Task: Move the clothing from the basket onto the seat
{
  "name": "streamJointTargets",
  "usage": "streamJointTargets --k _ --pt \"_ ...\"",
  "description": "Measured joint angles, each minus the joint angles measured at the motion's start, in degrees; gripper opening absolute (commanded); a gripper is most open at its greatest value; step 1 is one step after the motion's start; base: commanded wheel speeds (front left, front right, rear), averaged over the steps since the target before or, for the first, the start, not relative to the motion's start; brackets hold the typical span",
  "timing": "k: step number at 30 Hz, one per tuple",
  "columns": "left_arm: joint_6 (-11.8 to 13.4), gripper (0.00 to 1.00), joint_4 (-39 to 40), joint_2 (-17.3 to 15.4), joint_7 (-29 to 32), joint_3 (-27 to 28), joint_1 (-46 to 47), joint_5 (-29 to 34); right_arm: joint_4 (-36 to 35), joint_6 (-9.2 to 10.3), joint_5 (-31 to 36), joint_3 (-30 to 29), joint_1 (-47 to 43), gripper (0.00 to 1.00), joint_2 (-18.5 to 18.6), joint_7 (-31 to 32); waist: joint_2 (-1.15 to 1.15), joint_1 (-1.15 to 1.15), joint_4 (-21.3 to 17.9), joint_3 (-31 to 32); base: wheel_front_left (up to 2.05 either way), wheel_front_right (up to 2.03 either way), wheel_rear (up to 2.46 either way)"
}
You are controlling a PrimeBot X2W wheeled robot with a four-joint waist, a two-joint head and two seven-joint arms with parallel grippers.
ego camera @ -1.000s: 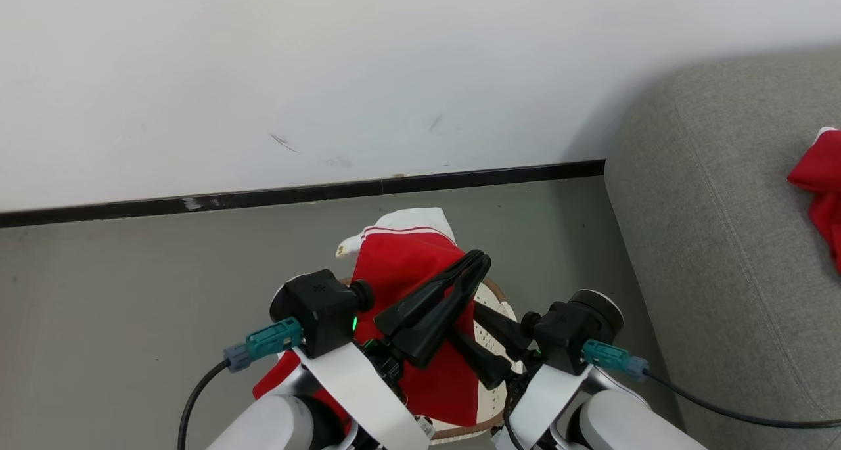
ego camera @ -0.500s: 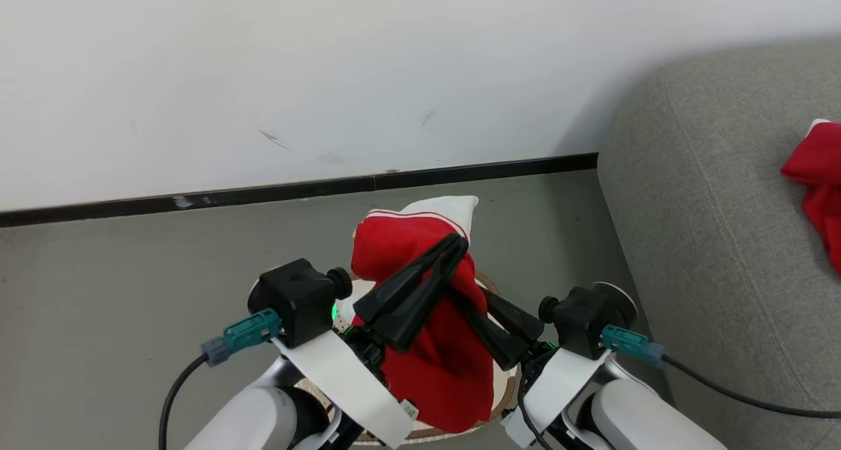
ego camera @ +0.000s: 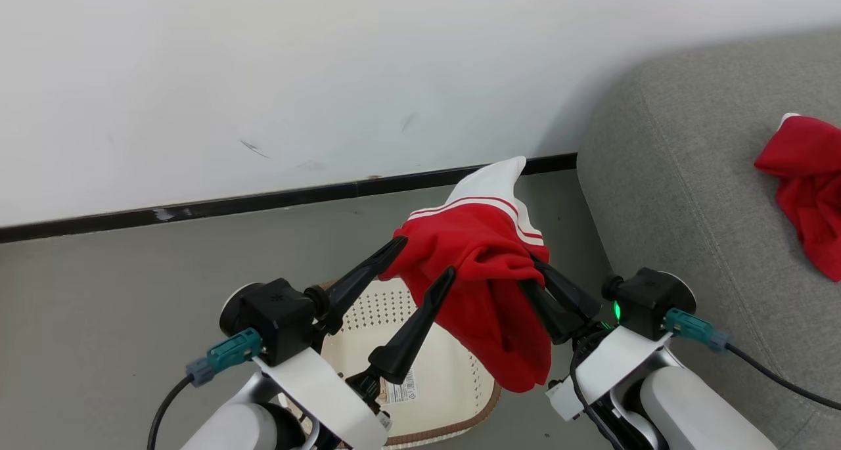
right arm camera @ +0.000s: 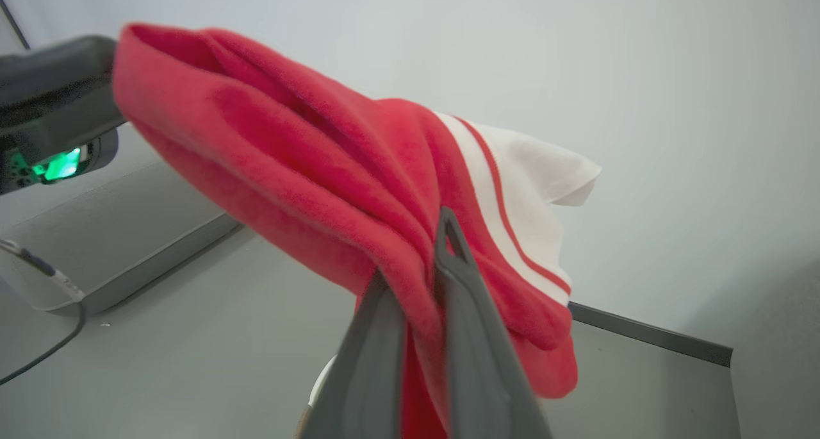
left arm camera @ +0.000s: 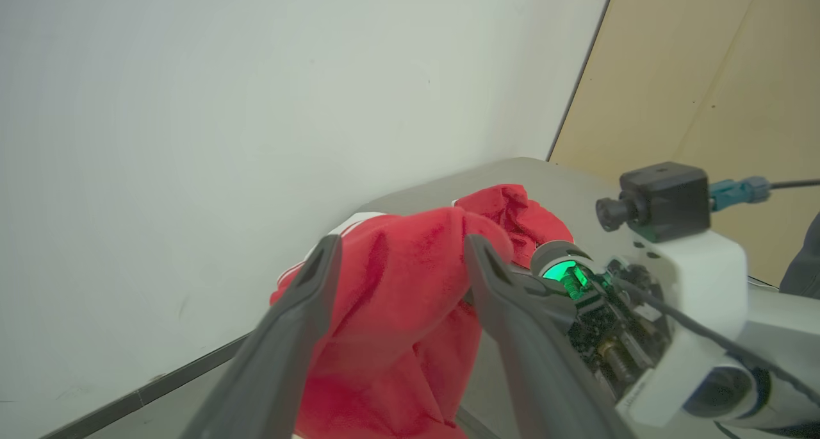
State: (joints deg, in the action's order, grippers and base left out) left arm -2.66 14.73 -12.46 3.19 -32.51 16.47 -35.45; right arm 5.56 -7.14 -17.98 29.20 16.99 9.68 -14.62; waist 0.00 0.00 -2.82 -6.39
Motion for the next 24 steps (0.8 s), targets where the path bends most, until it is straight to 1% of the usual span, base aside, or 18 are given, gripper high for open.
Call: streamJointTargets --k 17,22,24 --pt "-0.6 1.0 -1.2 -1.9 -3.5 0.1 -2.6 0.5 -2.8 0.0 1.7 -5.8 -4.3 0.0 0.1 0.0 0.0 0.0 -4.1 0.6 0.0 0.0 0.0" --pt "-1.5 1.0 -1.7 -2.1 -3.9 -0.4 -2.9 0.5 -3.6 0.0 2.7 -8.4 -5.9 0.0 -0.1 0.0 0.0 0.0 -5.8 1.0 0.0 0.0 0.0" --pt "-1.5 1.0 -1.9 -2.2 -4.3 -0.4 -2.9 0.5 -3.8 0.0 2.9 -9.2 -6.6 0.0 -0.1 0.0 0.0 0.0 -6.5 1.1 0.0 0.0 0.0"
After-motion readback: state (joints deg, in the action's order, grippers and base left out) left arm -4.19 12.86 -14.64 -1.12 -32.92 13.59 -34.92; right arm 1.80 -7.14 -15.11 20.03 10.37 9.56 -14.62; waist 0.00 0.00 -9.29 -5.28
